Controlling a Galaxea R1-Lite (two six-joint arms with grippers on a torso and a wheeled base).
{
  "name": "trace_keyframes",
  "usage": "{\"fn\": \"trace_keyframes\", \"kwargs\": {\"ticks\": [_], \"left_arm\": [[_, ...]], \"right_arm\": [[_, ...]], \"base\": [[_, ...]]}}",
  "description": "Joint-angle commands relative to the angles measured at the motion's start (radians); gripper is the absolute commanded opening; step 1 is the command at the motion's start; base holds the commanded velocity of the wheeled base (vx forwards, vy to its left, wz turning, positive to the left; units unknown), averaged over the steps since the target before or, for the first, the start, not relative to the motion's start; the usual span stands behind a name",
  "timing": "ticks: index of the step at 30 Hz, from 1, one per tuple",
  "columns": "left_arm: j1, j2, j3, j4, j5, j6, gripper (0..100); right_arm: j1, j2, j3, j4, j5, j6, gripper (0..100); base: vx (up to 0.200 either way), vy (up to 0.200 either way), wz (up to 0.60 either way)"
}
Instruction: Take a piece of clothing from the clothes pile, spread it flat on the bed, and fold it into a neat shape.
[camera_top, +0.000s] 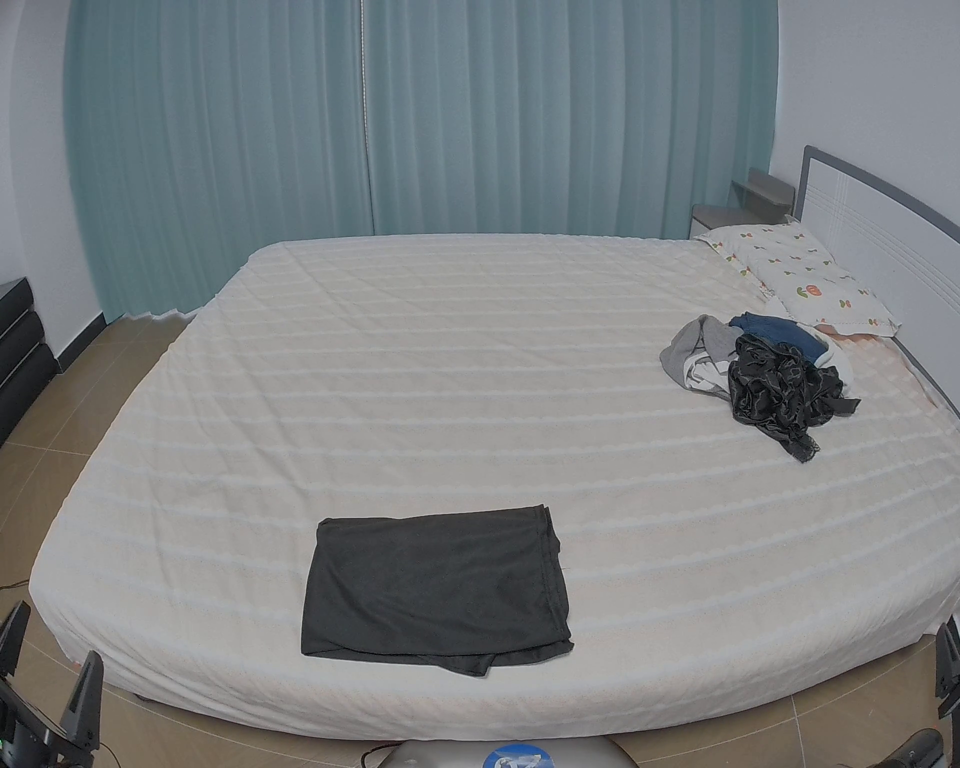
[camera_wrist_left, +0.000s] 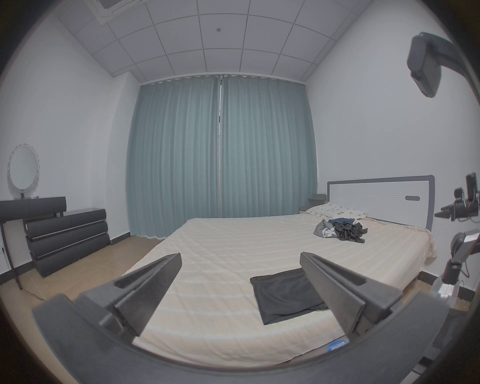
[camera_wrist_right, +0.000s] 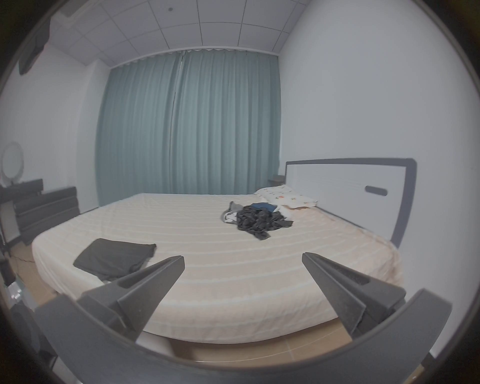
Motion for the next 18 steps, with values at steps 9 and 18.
{"fn": "trace_keyframes", "kwargs": {"ticks": [9, 18], "left_arm": [[0.016, -0.073, 0.061, 0.035, 0.008, 0.017, 100], [0.016, -0.073, 0.061, 0.034, 0.2, 0.034, 100]], "right_arm": [[-0.033, -0.06, 0.217, -0.299, 0.337, 0.057, 100], [-0.033, -0.059, 0.214, -0.274, 0.349, 0.052, 100]], "base": [[0.0, 0.0, 0.0], [0.0, 0.0, 0.0]]}}
